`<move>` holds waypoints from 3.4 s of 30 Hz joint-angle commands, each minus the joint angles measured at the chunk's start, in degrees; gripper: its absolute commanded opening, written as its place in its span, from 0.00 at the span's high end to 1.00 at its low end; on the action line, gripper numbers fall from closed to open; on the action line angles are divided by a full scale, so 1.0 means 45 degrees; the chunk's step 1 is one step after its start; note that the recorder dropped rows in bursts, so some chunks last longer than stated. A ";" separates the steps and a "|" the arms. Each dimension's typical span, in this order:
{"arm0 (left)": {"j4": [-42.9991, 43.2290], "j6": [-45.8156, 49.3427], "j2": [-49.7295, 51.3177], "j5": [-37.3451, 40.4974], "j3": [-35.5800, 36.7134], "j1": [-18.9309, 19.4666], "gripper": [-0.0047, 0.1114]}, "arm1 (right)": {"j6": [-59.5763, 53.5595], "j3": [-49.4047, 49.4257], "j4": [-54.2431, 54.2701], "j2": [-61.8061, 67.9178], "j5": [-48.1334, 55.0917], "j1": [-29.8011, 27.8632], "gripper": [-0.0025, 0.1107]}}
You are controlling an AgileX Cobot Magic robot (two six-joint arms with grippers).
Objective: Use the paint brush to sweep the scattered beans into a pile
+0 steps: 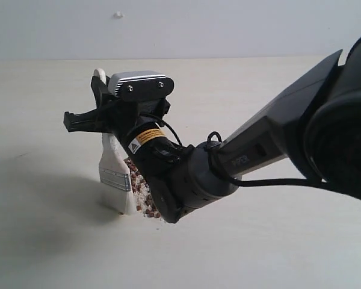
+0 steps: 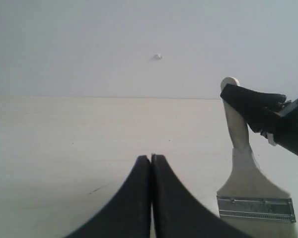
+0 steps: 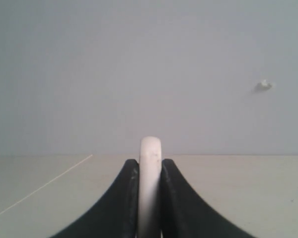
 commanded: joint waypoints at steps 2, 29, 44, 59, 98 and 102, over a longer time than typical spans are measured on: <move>-0.0074 0.0022 -0.0037 -0.0030 0.0026 0.0032 0.96 | -0.1052 -0.0058 0.0168 0.0059 -0.0128 -0.0313 0.98; -0.0074 0.0022 -0.0037 -0.0030 0.0026 0.0032 0.96 | -0.0094 -0.0058 -0.1779 -0.0854 0.0766 0.1432 0.98; -0.0074 0.0022 -0.0037 -0.0030 0.0026 0.0032 0.96 | -0.5257 -0.0058 0.5131 -0.0854 0.0771 0.1726 0.98; -0.0074 0.0022 -0.0037 -0.0030 0.0026 0.0032 0.96 | -0.5819 -0.0058 0.3361 -0.0871 -0.0128 0.1835 0.98; -0.0074 0.0022 -0.0037 -0.0030 0.0026 0.0032 0.96 | -0.2858 -0.0085 0.1704 -0.1258 -0.0128 0.1582 0.98; -0.0074 0.0022 -0.0037 -0.0030 0.0026 0.0032 0.96 | -0.2751 -0.0707 0.2066 -0.1258 -0.0128 0.1517 0.98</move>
